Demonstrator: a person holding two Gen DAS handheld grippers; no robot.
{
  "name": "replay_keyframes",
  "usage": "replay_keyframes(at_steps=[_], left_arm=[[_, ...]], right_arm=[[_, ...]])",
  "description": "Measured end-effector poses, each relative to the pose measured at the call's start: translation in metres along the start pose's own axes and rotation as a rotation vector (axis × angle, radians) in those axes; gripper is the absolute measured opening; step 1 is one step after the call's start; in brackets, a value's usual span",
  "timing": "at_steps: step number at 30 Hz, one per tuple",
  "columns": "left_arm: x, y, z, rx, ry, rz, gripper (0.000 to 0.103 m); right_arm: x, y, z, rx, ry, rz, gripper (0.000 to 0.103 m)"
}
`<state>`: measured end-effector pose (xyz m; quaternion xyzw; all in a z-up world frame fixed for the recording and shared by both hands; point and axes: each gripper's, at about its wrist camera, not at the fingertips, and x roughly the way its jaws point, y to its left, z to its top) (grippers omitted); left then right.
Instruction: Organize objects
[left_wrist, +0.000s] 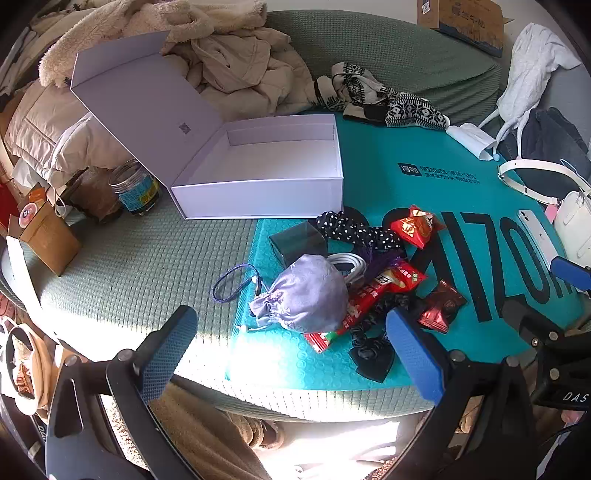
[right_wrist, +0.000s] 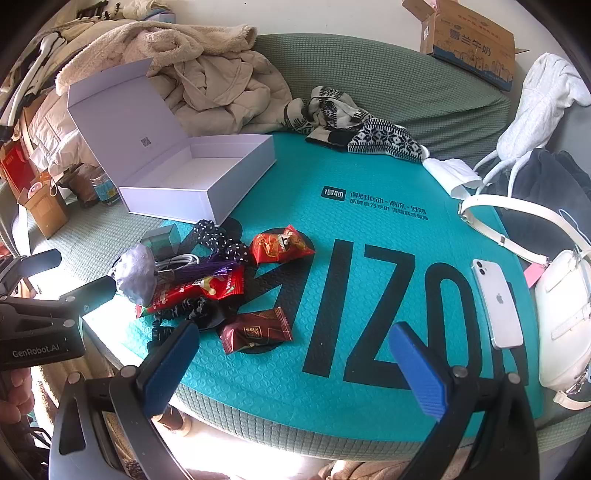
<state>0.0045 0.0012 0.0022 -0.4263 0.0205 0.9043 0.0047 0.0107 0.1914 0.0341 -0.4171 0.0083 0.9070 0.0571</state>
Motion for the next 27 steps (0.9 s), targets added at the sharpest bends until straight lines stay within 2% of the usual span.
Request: replay_keyframes(at_steps=[27], left_arm=[[-0.0006, -0.0035, -0.003, 0.005, 0.012, 0.001, 0.102]], right_arm=[[-0.0009, 0.0012, -0.0008, 0.005, -0.004, 0.008, 0.102]])
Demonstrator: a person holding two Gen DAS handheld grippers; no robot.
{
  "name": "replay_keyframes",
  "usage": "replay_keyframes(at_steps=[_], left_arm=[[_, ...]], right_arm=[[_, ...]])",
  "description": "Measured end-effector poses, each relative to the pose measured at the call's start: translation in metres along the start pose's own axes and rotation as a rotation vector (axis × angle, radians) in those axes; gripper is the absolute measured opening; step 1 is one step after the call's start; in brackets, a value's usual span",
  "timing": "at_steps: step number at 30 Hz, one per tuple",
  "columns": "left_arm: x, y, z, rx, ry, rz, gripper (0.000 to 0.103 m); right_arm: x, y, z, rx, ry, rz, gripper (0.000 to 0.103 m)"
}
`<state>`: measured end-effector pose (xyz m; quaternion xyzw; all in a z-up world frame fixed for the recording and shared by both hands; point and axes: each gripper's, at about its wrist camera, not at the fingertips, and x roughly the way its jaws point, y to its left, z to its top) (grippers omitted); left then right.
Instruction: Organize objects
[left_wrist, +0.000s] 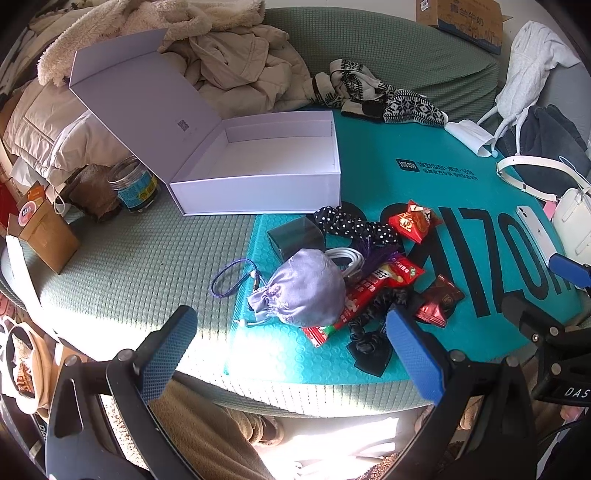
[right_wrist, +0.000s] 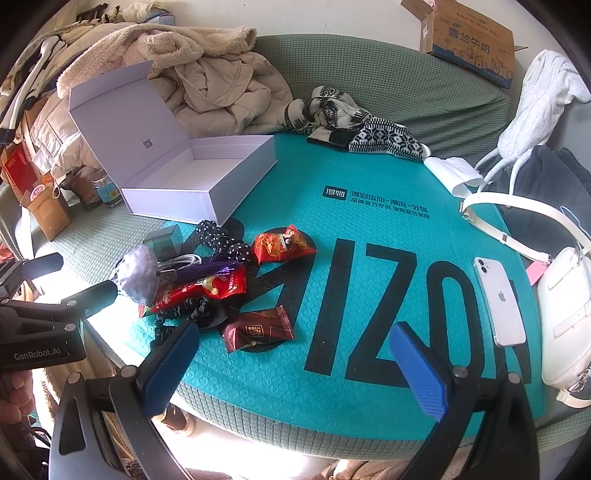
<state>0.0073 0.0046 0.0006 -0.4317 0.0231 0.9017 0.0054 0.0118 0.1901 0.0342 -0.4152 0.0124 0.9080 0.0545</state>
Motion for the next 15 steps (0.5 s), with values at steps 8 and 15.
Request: replay_keyframes(at_steps=[8, 15], left_arm=[[-0.0008, 0.0003, -0.0008, -0.001, 0.003, -0.007, 0.102], [-0.002, 0.0003, -0.0013, -0.001, 0.008, -0.017, 0.102]], right_arm=[[-0.0011, 0.0004, -0.0003, 0.003, -0.004, 0.006, 0.102], [-0.0025, -0.0011, -0.0012, 0.009, -0.007, 0.007, 0.102]])
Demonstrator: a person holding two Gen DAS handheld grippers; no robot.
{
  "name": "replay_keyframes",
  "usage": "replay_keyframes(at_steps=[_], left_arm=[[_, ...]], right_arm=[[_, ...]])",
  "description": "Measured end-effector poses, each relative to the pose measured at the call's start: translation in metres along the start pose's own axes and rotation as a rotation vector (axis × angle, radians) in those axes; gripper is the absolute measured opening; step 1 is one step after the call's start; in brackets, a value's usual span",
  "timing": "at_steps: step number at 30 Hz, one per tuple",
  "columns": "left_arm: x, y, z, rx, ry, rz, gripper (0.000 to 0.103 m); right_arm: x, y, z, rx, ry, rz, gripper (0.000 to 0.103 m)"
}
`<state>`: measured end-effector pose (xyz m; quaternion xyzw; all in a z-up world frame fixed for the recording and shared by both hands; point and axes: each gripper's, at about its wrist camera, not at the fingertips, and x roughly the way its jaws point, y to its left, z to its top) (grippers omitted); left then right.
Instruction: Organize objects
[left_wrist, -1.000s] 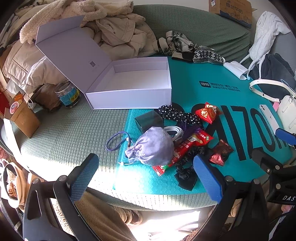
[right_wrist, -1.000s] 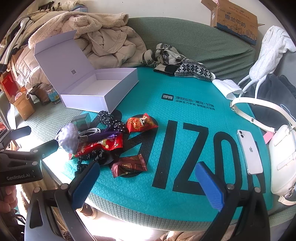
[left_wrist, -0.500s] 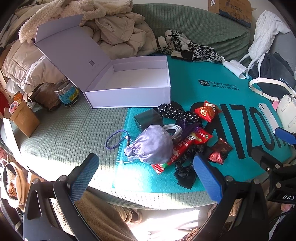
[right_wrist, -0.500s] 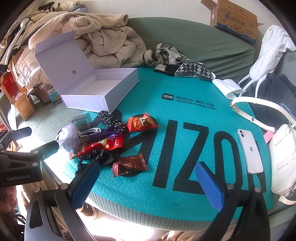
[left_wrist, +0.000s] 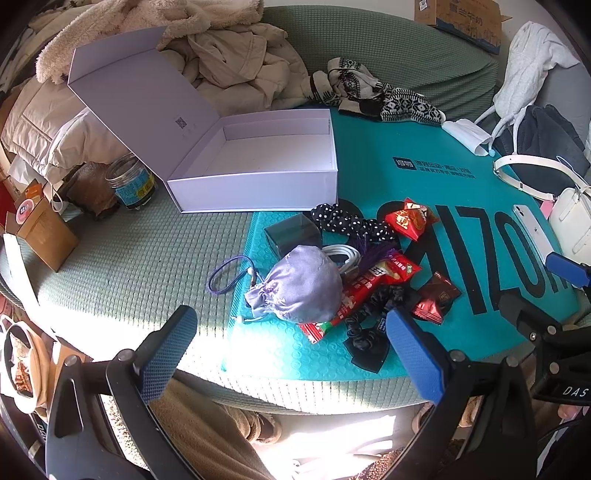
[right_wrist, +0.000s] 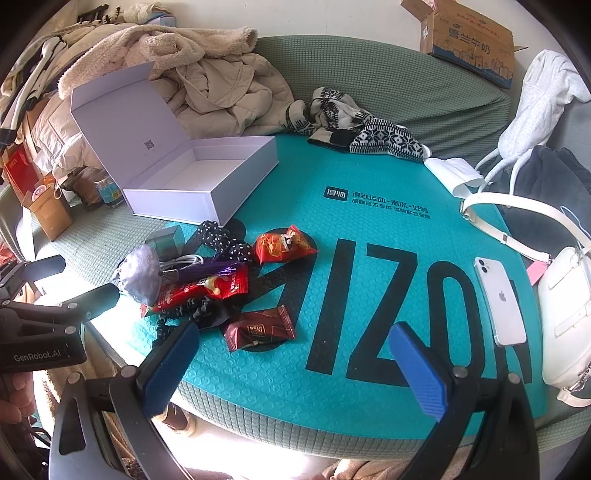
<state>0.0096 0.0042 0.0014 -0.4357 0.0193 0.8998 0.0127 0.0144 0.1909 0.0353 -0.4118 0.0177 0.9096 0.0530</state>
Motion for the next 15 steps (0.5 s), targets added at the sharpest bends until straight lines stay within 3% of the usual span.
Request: replay_keyframes(at_steps=[15], left_arm=[[-0.0022, -0.0014, 0.001, 0.002, -0.001, -0.002, 0.102]], right_arm=[[0.0007, -0.0014, -0.0013, 0.003, -0.003, 0.022, 0.102]])
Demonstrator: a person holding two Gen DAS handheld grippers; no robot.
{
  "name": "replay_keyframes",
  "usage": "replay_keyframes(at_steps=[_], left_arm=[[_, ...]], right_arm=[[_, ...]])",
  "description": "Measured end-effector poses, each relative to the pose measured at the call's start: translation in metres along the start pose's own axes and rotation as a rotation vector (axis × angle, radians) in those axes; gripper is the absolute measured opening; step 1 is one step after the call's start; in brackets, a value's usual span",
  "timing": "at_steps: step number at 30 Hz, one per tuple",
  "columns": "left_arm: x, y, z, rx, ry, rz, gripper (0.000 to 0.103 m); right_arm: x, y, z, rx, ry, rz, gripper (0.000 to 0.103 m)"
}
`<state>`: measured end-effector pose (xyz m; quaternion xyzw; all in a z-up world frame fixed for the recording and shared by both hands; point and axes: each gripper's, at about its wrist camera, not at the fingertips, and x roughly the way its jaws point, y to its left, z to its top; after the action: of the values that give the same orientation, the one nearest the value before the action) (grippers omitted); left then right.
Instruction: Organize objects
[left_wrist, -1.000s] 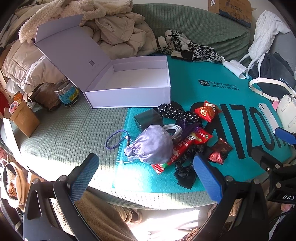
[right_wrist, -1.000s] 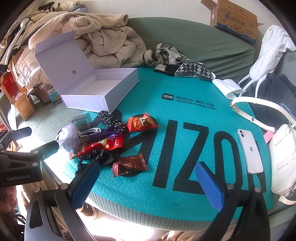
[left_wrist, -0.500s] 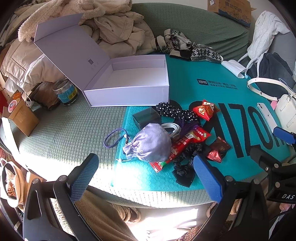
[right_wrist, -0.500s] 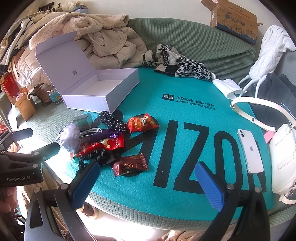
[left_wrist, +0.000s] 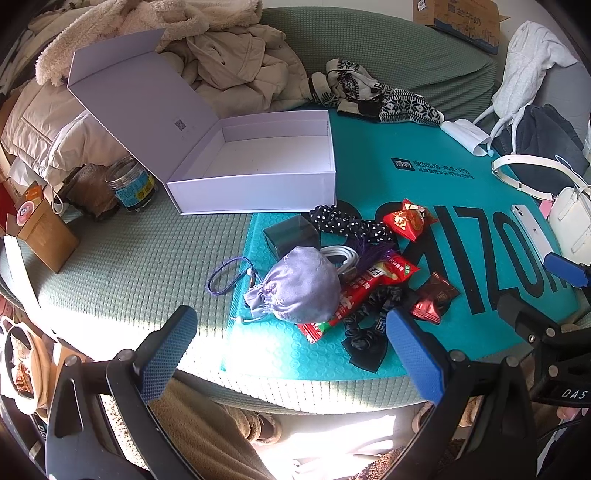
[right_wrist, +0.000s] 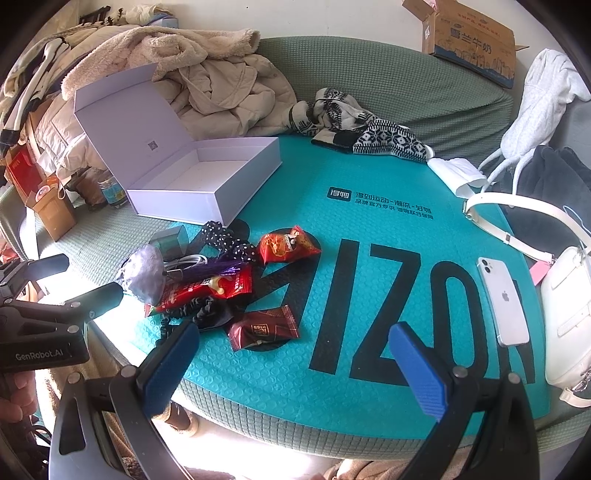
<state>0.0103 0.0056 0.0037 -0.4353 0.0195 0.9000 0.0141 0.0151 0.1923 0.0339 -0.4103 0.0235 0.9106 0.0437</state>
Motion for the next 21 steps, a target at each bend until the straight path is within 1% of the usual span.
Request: replay_keyframes(at_steps=[12, 14, 18, 21], left_arm=[[0.016, 0.005, -0.001, -0.007, 0.019, -0.03, 0.102], [0.02, 0.005, -0.001, -0.008, 0.025, -0.038, 0.102], [0.03, 0.005, -0.002, -0.01, 0.035, -0.051, 0.102], [0.036, 0.007, -0.003, -0.015, 0.039, -0.072, 0.102]], right_arm=[[0.018, -0.004, -0.005, 0.016, 0.02, 0.06, 0.102], [0.022, -0.004, -0.006, 0.015, 0.025, 0.07, 0.099], [0.031, -0.003, -0.008, 0.012, 0.04, 0.09, 0.099], [0.039, -0.001, -0.009, 0.008, 0.051, 0.111, 0.097]])
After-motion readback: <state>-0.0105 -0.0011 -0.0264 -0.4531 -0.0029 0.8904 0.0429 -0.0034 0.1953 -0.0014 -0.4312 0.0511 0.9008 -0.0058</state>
